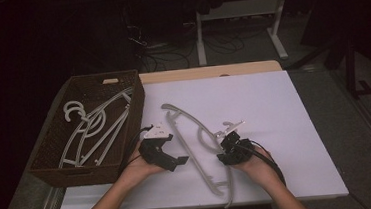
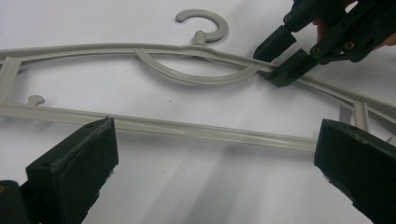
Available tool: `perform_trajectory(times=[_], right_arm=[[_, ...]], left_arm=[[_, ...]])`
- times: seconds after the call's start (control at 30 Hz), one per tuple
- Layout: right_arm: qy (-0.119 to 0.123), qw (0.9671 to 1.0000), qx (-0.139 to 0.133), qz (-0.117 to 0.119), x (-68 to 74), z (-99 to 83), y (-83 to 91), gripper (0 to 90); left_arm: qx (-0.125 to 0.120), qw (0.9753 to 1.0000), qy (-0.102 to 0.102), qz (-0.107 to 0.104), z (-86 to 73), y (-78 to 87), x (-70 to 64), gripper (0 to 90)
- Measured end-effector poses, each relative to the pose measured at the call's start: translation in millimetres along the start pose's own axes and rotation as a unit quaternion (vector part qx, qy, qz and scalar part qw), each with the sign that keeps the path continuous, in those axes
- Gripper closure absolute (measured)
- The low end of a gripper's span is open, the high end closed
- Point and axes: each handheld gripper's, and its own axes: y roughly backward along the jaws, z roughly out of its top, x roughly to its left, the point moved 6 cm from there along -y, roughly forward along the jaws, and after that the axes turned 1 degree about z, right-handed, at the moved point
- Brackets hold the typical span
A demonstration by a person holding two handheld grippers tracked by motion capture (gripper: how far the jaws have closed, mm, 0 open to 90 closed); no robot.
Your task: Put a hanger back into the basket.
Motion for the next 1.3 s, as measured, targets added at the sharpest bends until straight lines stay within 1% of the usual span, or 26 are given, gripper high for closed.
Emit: perform_trajectory(times=[0.03, 0.1, 0.2, 0.27, 0.4, 0.57, 0.63, 0.67, 0.7, 0.73, 0.8, 0.83, 0.87, 0.93, 1.0, 1.03, 1.1, 1.2, 1.23, 1.3], right_arm=[[-0.002, 1.0, 0.001, 0.002, 0.8, -0.2, 0.1, 65.5], [0.001, 1.0, 0.002, -0.001, 1.3, 0.0, 0.1, 66.0], [0.0, 1.0, 0.005, 0.001, -0.4, 0.2, 0.4, 66.8], [0.002, 1.0, 0.007, -0.005, -3.3, 0.1, 1.2, 68.3], [-0.002, 0.9998, 0.005, -0.02, -15.1, -1.6, 4.3, 73.3], [0.007, 0.9993, 0.006, -0.036, -35.3, -6.0, 10.1, 78.8], [0.015, 0.9994, 0.005, -0.031, -44.6, -8.0, 12.9, 80.3], [0.015, 0.9994, 0.005, -0.031, -44.6, -8.0, 12.9, 80.3], [0.018, 0.9994, 0.006, -0.028, -47.9, -8.9, 14.0, 80.3], [0.03, 0.9994, 0.005, -0.017, -53.9, -10.5, 16.5, 80.4], [0.044, 0.999, 0.001, -0.001, -60.0, -11.9, 19.5, 80.4], [0.057, 0.9983, -0.003, 0.008, -64.6, -12.8, 20.9, 80.4], [0.064, 0.9978, -0.008, 0.015, -68.4, -13.1, 21.6, 80.4], [0.069, 0.9971, -0.011, 0.03, -74.2, -13.3, 21.0, 80.4], [0.084, 0.9954, -0.011, 0.044, -78.1, -11.6, 18.3, 80.4], [0.089, 0.9948, -0.009, 0.049, -79.7, -10.0, 16.3, 80.5], [0.108, 0.9926, -0.006, 0.055, -80.9, -4.9, 12.3, 80.5], [0.14, 0.9878, 0.0, 0.069, -81.4, 6.0, 5.4, 80.5], [0.142, 0.9867, -0.002, 0.079, -81.5, 10.1, 3.1, 80.4], [0.148, 0.9847, -0.004, 0.092, -82.5, 16.9, -2.2, 80.4]], left_arm=[[0.0, 1.0, 0.0, 0.0, 0.0, -0.1, 0.0, 0.0], [0.001, 1.0, 0.0, 0.001, -0.2, -0.3, 0.0, 0.0], [0.001, 1.0, -0.001, 0.001, -0.3, -0.4, 0.1, 0.0], [0.001, 1.0, 0.0, 0.001, -0.1, -0.2, 0.0, 0.0], [0.002, 1.0, -0.001, 0.001, -0.3, -0.6, 0.2, 0.0], [0.002, 1.0, -0.002, 0.001, -0.4, -0.7, 0.3, 0.0], [0.002, 1.0, -0.001, 0.001, -0.3, -0.8, 0.2, 0.0], [0.002, 1.0, -0.001, 0.001, -0.3, -0.8, 0.2, 0.0], [0.002, 1.0, -0.001, 0.001, -0.3, -0.9, 0.2, 0.0], [0.002, 1.0, -0.001, 0.001, -0.3, -1.1, 0.3, 0.0], [0.003, 1.0, -0.001, 0.001, -0.5, -1.4, 0.3, 0.0], [0.004, 1.0, -0.002, 0.001, -0.6, -1.6, 0.3, 0.0], [0.005, 1.0, -0.002, 0.001, -0.6, -1.8, 0.2, 0.0], [0.006, 1.0, -0.002, 0.0, -0.6, -2.6, 0.0, 0.0], [0.006, 1.0, -0.001, -0.001, -0.4, -3.4, -0.4, 0.0], [0.006, 1.0, -0.001, -0.001, -0.4, -3.7, -0.5, 0.0], [0.007, 1.0, -0.002, -0.002, -0.3, -4.1, -1.0, 0.0], [0.008, 1.0, -0.003, -0.003, -0.2, -4.6, -1.3, 0.0], [0.008, 1.0, -0.003, -0.003, -0.1, -4.7, -1.4, 0.0], [0.008, 1.0, -0.003, -0.004, 0.0, -4.8, -1.7, 0.0]])
